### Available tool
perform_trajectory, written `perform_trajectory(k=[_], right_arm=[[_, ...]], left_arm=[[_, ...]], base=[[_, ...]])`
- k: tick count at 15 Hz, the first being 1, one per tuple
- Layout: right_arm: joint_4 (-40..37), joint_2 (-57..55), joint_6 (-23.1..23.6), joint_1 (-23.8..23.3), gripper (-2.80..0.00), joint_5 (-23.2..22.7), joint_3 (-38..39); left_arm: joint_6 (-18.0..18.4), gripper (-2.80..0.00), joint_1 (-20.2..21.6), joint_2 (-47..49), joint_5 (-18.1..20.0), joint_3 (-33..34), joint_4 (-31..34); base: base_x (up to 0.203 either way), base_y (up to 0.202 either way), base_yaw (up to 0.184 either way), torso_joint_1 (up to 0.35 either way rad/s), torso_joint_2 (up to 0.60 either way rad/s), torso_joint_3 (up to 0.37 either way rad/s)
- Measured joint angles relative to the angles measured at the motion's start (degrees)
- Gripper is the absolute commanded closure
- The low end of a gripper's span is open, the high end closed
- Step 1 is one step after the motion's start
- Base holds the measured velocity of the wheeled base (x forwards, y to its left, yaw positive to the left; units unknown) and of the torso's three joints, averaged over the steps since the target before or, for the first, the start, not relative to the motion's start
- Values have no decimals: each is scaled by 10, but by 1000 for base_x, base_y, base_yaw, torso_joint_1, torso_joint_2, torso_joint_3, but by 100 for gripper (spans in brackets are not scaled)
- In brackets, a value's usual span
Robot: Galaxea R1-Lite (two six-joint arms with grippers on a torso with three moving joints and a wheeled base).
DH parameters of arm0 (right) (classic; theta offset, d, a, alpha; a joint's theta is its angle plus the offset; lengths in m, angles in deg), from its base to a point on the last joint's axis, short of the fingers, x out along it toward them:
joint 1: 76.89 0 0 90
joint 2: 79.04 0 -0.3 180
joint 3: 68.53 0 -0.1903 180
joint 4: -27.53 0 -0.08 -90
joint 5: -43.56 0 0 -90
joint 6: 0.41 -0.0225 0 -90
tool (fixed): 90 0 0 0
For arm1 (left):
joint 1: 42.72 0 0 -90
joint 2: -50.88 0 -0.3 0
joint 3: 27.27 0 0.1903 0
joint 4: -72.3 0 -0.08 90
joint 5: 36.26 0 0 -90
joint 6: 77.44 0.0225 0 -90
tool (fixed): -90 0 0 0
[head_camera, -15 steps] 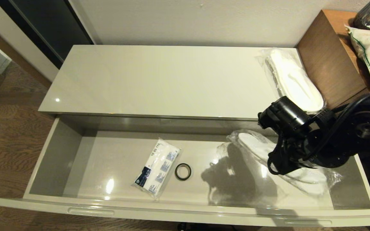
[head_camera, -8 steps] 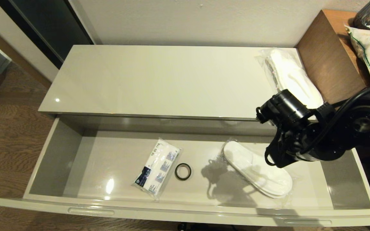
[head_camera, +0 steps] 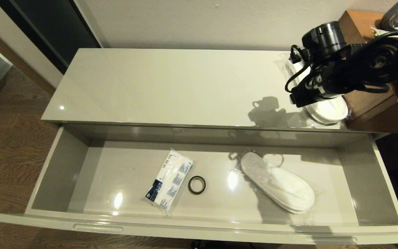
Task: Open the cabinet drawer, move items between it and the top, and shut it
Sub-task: Pick up the disposable slippers on the table
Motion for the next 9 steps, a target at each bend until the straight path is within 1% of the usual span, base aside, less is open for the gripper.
perform_trajectory(k=[1,3,4,6,7,9], right_arm=[[27,-21,25,-19,-280,0,-21],[97,-58,78,-72,-280,2,-28],[115,-70,87,-89,-280,1,-29],[119,-86,89,-118,-280,-3,-26],[117,-90,87,-125,0,-5,-24],[106,-91,89,-131,0,-7,-21]], left_arm=[[0,0,0,0,0,0,0],[0,0,0,0,0,0,0],[0,0,0,0,0,0,0],[0,0,-1,0,0,0,0],[0,0,0,0,0,0,0],[0,0,0,0,0,0,0]], base=[[0,0,0,0,0,0],[0,0,0,0,0,0],[0,0,0,0,0,0],[0,0,0,0,0,0],[0,0,0,0,0,0],[0,0,0,0,0,0]])
